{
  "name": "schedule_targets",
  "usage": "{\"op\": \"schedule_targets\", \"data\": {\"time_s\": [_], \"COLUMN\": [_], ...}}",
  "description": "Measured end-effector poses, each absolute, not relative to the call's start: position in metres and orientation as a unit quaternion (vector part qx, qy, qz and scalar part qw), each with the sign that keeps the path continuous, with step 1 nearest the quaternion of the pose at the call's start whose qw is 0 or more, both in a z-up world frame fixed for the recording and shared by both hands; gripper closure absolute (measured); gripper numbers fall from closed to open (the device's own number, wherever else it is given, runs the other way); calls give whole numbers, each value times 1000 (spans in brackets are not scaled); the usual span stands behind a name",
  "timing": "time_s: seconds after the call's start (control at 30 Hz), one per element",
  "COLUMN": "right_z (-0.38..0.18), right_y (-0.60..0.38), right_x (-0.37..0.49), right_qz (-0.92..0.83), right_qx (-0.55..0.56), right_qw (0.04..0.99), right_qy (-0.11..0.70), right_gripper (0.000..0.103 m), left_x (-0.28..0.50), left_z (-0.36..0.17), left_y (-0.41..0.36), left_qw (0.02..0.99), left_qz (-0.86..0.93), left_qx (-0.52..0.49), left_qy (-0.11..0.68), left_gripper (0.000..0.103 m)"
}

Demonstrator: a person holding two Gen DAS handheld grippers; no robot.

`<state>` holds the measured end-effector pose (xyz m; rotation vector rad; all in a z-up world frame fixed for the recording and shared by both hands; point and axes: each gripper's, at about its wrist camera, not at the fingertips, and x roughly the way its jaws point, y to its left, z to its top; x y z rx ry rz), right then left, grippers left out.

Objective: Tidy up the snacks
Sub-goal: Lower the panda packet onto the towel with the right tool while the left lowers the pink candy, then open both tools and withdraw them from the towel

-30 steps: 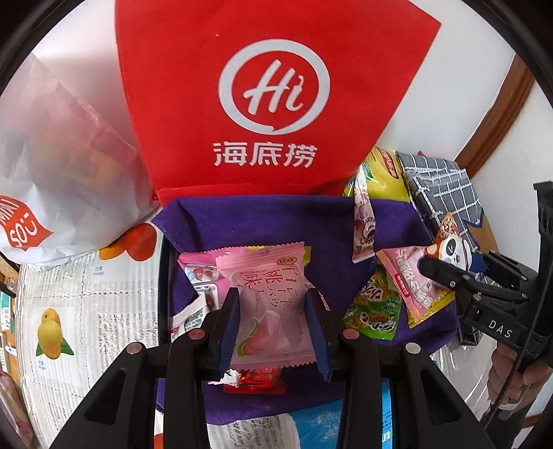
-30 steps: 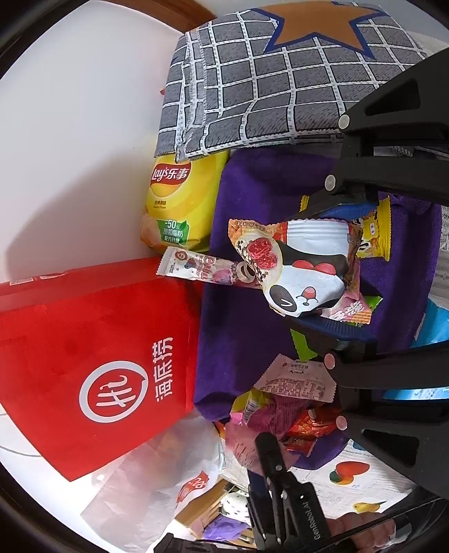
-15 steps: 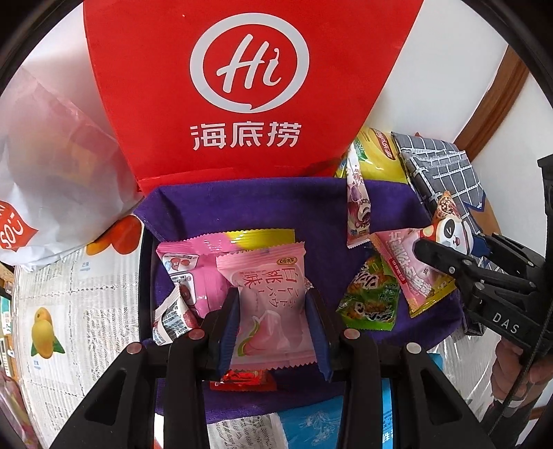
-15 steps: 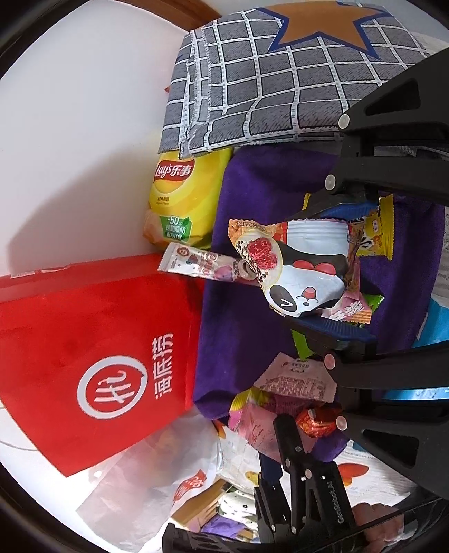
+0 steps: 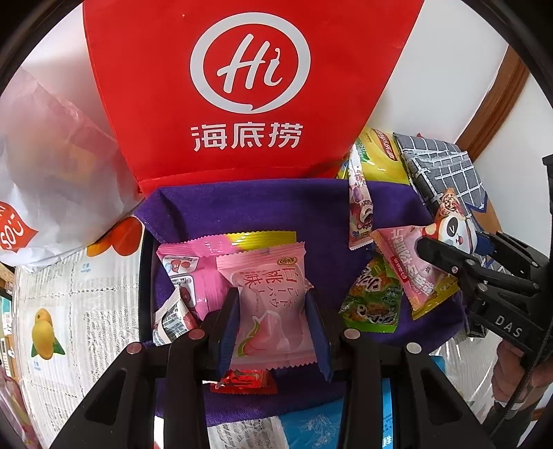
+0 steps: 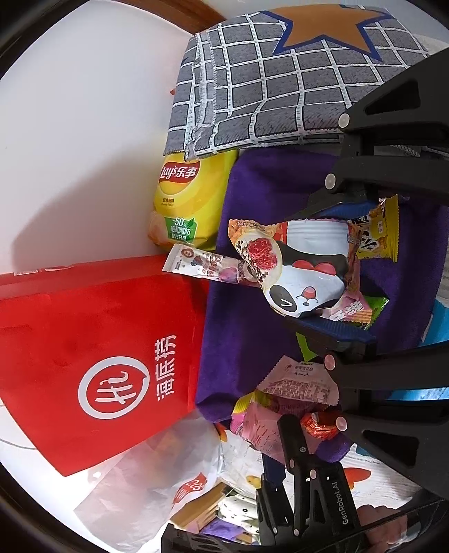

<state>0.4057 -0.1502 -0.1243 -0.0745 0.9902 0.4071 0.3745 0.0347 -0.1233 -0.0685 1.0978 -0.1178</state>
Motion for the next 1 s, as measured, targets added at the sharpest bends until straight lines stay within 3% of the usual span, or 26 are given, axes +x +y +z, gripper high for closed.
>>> {"op": "schedule_targets", "data": {"time_s": [0.27,0.6,0.7,0.77,0.87,1.0], "right_z": [-115,-97,-91,-86,-75,-63], "right_y": [-150,-156,-161,-163,-167,-170], "right_x": [402,395,394,392,385,368], "right_qz": [196,184,173,167,155,151], "right_qx": [-39,-29,-22,-19,-16,-11], "right_qw": [867,884,889,892,899,905], "right_qy": [457,428,424,419,408,397], "right_gripper": [39,37,37,37,37,36], "left_x": [375,376,375,373,367,358], "left_z": [-124,-121,-118,-114,-103,-87], "left_y": [35,33,34,34,34,32], "left_qw": [853,861,861,862,867,878], "left_qz": [-55,-39,-45,-50,-56,-40], "left_qx": [-34,-14,-21,-25,-30,-10], "left_qy": [518,506,507,505,495,476], "left_gripper": [66,66,61,49,41,36]}}
